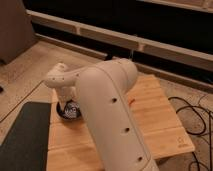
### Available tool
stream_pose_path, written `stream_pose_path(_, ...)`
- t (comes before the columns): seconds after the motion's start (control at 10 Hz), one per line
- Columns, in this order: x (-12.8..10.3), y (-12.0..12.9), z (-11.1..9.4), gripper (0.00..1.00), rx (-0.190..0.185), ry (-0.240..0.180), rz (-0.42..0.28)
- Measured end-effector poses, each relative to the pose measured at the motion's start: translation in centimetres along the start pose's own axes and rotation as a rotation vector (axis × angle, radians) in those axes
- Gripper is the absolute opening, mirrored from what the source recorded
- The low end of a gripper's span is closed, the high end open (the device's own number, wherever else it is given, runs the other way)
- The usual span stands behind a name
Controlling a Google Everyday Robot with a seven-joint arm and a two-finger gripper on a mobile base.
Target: Push the ceramic bowl across the table
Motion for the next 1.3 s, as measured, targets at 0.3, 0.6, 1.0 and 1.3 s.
stream_pose_path(0.3, -2.6, 3.7, 3.4, 0.65, -0.087, 0.039, -0.073)
stream_pose_path(0.6, -8.0, 7.2, 3.3, 0.65, -0.135, -0.057, -0.175)
stream_pose_path(1.0, -12.9, 11.4, 2.2, 0.65, -0.254, -0.182, -0.245)
stream_pose_path(1.3, -14.5, 12.9, 1.3, 0.65, -0.321, -0.242, -0.271)
